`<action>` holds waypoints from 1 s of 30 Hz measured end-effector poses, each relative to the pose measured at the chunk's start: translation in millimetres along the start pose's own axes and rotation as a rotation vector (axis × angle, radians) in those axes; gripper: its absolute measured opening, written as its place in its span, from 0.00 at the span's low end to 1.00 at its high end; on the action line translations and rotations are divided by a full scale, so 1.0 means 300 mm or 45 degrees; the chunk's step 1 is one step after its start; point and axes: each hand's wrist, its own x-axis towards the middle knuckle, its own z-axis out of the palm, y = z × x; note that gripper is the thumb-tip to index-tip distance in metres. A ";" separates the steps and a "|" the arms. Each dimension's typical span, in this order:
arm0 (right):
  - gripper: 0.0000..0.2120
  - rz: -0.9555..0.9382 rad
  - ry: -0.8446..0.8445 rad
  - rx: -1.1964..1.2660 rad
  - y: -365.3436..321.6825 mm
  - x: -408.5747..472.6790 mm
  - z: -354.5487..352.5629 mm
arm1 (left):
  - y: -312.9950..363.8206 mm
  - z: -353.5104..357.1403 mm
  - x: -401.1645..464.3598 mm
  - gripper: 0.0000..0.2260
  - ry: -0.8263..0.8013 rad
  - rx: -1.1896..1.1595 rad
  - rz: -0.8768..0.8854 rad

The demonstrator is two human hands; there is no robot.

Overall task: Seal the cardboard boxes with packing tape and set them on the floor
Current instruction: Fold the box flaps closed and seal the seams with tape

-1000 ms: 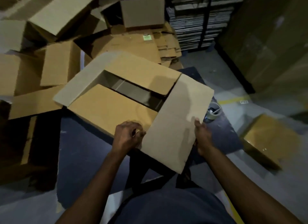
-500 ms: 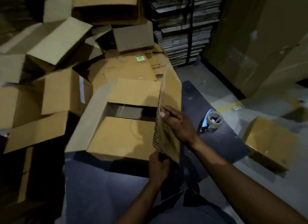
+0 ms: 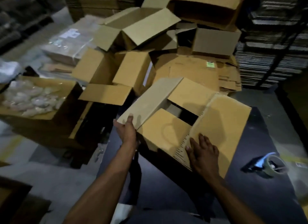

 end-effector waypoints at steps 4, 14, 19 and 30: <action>0.30 -0.016 0.028 -0.010 -0.003 -0.001 0.012 | 0.047 -0.057 0.043 0.47 -0.149 -0.603 -0.312; 0.32 -0.060 0.004 -0.105 0.016 0.005 0.038 | 0.094 -0.143 -0.120 0.38 -0.347 -0.926 -0.135; 0.29 -0.051 0.031 -0.086 0.012 -0.001 0.043 | 0.019 -0.103 -0.258 0.26 -0.437 -0.331 0.261; 0.22 -0.127 0.119 0.137 0.194 0.052 -0.032 | -0.265 0.012 -0.428 0.49 -0.578 1.643 1.015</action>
